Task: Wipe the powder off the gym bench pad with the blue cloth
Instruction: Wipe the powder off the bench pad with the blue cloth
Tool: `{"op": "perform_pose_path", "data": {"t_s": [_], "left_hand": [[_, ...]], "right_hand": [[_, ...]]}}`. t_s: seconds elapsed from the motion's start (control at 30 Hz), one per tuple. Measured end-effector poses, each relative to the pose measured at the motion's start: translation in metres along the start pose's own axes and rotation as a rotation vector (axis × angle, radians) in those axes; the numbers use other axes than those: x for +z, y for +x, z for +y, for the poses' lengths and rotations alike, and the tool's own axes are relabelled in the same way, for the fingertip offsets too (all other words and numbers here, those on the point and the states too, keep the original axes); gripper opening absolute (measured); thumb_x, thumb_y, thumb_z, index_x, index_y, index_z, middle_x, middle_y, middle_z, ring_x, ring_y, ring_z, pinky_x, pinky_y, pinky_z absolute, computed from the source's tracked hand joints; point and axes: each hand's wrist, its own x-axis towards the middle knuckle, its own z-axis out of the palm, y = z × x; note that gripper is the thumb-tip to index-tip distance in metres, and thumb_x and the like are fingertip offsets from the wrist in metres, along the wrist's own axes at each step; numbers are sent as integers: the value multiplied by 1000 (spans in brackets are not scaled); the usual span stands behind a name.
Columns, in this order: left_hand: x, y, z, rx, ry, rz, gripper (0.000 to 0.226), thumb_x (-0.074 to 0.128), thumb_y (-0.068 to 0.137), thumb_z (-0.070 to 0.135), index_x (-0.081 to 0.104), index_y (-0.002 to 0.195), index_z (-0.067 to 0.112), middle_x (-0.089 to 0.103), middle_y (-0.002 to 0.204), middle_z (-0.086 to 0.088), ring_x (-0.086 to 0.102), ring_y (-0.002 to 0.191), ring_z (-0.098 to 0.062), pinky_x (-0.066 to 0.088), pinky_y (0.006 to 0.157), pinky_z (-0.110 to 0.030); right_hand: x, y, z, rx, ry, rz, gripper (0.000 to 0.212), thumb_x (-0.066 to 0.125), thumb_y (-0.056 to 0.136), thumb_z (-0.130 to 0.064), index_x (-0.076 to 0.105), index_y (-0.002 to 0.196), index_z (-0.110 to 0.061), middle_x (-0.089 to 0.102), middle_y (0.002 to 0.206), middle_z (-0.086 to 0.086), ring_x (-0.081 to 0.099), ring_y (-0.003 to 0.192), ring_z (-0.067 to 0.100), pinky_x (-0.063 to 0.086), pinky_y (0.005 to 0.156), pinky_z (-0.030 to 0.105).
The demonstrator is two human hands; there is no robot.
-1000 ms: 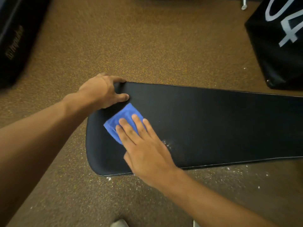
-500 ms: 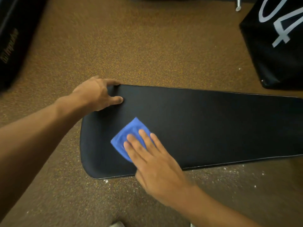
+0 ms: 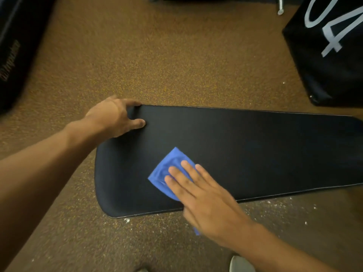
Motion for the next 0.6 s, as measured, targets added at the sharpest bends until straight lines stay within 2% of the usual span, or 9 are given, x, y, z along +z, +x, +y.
{"op": "perform_pose_path", "data": {"t_s": [0.1, 0.2, 0.33, 0.43, 0.53, 0.6], "left_hand": [[1, 2, -1, -11, -1, -11, 72, 72, 81, 56, 50, 145, 32, 55, 135, -23, 53, 126, -39, 44, 108, -42], [3, 3, -3, -1, 3, 7, 69, 73, 81, 55, 52, 143, 32, 56, 133, -25, 53, 126, -40, 44, 105, -42], [4, 3, -5, -2, 12, 6, 69, 73, 81, 55, 52, 143, 33, 55, 132, -26, 52, 126, -41, 42, 107, -44], [2, 0, -1, -9, 0, -2, 70, 72, 82, 55, 50, 145, 33, 53, 133, -25, 51, 126, -40, 41, 109, -43], [2, 2, 0, -12, -1, -11, 70, 71, 83, 54, 49, 145, 32, 55, 134, -26, 50, 128, -39, 41, 108, -40], [3, 2, -1, -13, -8, -6, 70, 72, 83, 54, 50, 145, 32, 55, 136, -26, 51, 128, -39, 41, 107, -40]], "right_hand": [[-3, 16, 24, 107, -43, 59, 67, 38, 90, -28, 36, 155, -12, 34, 162, 8, 22, 153, 33, 19, 121, 50], [-4, 45, 11, 265, 33, 117, 65, 34, 92, -26, 36, 155, -10, 33, 163, 9, 20, 153, 34, 21, 122, 53], [2, 4, -8, 83, 3, 32, 68, 36, 95, -29, 24, 159, -12, 22, 167, 7, 11, 155, 31, 13, 125, 49], [-2, -22, 21, 29, -38, 6, 68, 40, 92, -28, 30, 157, -12, 28, 165, 8, 19, 154, 31, 17, 121, 49], [-7, 0, 50, 193, -51, 62, 66, 36, 89, -24, 39, 153, -10, 38, 160, 11, 27, 151, 36, 21, 119, 50], [-12, 24, 47, 309, 28, 86, 65, 30, 91, -24, 39, 153, -7, 37, 160, 13, 24, 151, 38, 23, 120, 54]]}}
